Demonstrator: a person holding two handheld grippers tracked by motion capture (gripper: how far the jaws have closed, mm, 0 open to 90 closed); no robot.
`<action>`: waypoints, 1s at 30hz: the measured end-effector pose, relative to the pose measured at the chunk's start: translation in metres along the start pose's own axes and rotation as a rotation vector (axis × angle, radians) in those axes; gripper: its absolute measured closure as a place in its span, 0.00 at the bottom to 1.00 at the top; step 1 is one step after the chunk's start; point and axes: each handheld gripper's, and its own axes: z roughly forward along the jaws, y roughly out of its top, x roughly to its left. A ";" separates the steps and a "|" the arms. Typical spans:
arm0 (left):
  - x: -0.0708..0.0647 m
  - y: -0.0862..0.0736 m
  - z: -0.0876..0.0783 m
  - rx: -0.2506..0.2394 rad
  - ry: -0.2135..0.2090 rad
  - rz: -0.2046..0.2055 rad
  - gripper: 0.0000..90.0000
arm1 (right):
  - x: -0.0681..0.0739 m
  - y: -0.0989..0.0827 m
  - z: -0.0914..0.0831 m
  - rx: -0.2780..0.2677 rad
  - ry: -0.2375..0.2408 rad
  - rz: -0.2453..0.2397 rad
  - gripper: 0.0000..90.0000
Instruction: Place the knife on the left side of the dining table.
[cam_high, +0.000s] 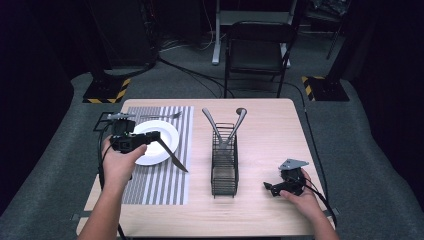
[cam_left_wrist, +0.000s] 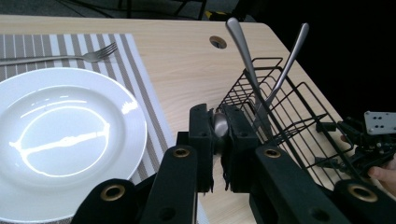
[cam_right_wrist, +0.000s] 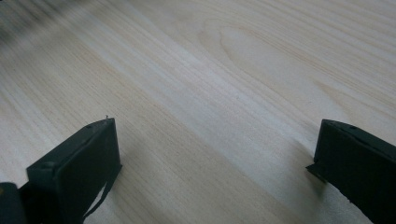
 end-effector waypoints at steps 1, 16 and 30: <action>0.000 0.000 0.000 0.000 0.000 0.000 0.93 | 0.000 0.000 0.000 0.000 0.000 0.000 0.00; 0.021 -0.016 0.003 0.013 0.023 -0.041 0.93 | 0.001 0.000 0.000 0.006 0.005 0.011 0.00; 0.038 -0.028 0.000 -0.012 0.064 -0.076 0.90 | 0.001 0.000 0.000 0.008 0.006 0.012 0.00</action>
